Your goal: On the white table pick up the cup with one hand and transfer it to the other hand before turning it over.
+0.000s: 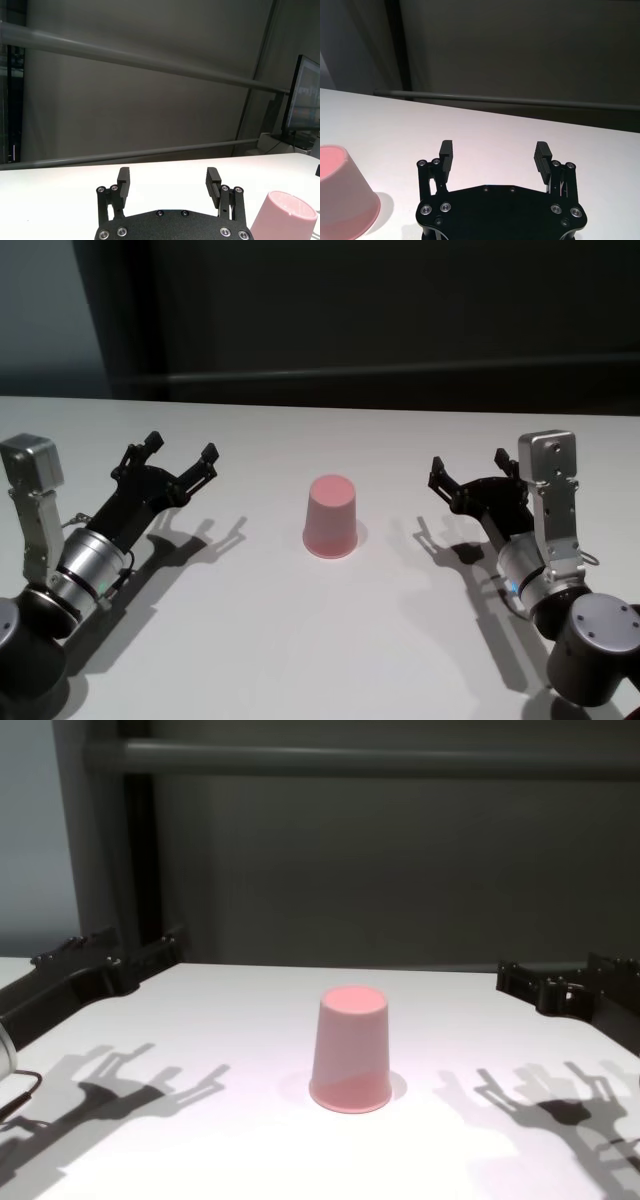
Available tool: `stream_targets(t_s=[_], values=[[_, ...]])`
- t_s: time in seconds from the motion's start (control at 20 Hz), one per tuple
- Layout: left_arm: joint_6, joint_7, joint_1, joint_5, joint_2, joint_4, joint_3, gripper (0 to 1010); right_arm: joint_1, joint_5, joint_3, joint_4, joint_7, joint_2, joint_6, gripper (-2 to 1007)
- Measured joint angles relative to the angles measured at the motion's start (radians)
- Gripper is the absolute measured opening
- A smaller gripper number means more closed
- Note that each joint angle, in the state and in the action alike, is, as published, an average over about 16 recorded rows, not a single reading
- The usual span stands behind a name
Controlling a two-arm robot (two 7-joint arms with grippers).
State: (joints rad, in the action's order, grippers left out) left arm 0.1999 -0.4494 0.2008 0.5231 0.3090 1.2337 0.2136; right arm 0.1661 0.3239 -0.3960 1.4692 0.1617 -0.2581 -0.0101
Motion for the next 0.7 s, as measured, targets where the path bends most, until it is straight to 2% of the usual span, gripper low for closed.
stream_targets(t_s=[0.7], values=[[0.000, 0.000, 0.000, 0.000, 0.000, 0.000, 0.000, 1003, 0.001, 0.004, -0.002, 0.001, -0.004, -0.002, -0.002, 1002]])
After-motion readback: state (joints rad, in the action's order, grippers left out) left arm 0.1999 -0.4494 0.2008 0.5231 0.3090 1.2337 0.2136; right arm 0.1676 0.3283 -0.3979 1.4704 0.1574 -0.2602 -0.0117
